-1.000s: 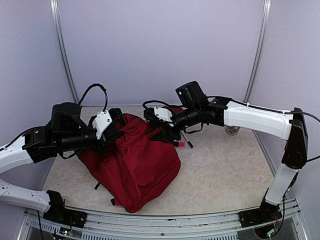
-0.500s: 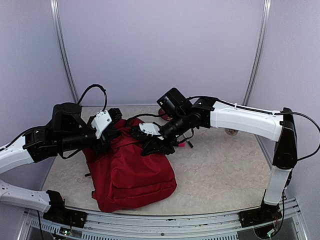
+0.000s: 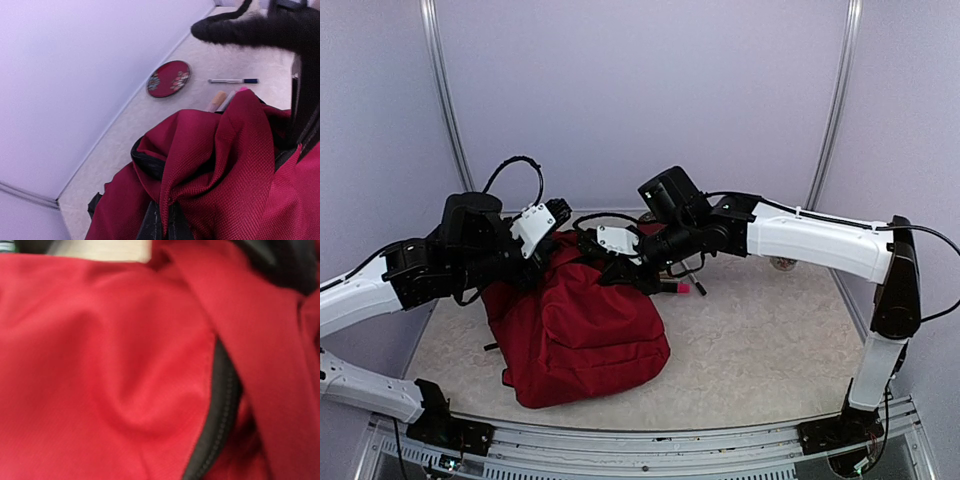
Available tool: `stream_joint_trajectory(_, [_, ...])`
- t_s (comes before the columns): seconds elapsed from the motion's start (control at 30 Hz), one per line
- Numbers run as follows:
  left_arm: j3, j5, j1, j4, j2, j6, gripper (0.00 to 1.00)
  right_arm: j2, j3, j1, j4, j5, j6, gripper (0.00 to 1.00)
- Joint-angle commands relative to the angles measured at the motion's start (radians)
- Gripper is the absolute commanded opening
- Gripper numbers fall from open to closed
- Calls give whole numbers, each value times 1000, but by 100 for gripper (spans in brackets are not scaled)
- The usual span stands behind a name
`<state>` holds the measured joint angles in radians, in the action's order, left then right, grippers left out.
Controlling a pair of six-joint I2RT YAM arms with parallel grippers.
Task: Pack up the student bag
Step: Adjust the student bag at the center of the board.
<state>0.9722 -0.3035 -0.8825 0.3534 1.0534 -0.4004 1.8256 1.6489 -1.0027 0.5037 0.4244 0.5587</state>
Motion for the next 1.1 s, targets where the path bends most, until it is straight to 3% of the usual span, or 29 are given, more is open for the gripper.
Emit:
stream_joint_trajectory(0.0, [221, -341, 69, -231, 80, -74, 0, 95, 256, 8, -141, -202, -6, 0])
stream_joint_trajectory(0.07, [291, -425, 71, -240, 100, -121, 0, 107, 279, 5, -209, -274, 17, 0])
stream_joint_trajectory(0.13, [329, -424, 70, -242, 89, -140, 0, 76, 196, -7, -326, -304, 35, 0])
stream_joint_trajectory(0.23, [299, -323, 70, -211, 45, -105, 0, -19, -87, -39, -565, -301, 76, 0])
stream_joint_trajectory(0.4, [94, -176, 47, -136, -10, 42, 0, -58, -541, -87, -976, -317, 125, 0])
stream_joint_trajectory(0.57, [-56, -196, -64, -69, -27, 111, 0, 45, -655, -157, -998, -464, 149, 0])
stream_joint_trajectory(0.73, [-82, -180, -183, -17, -67, 180, 0, 33, -776, -222, -1059, -466, 77, 0])
stream_joint_trajectory(0.77, [-74, -133, -193, -4, -71, 189, 9, 34, -787, -236, -1072, -484, 76, 0])
stream_joint_trajectory(0.83, [-55, -53, -183, 21, -61, 224, 40, 44, -789, -250, -1077, -503, 70, 0])
stream_joint_trajectory(0.93, [18, 91, -108, 91, -12, 305, 73, 52, -784, -252, -1087, -517, 69, 0])
stream_joint_trajectory(1.03, [93, 285, -35, 156, 28, 358, 97, 42, -779, -252, -1113, -534, 85, 0])
stream_joint_trajectory(1.07, [105, 334, -17, 169, 31, 363, 99, 37, -778, -252, -1117, -536, 89, 0])
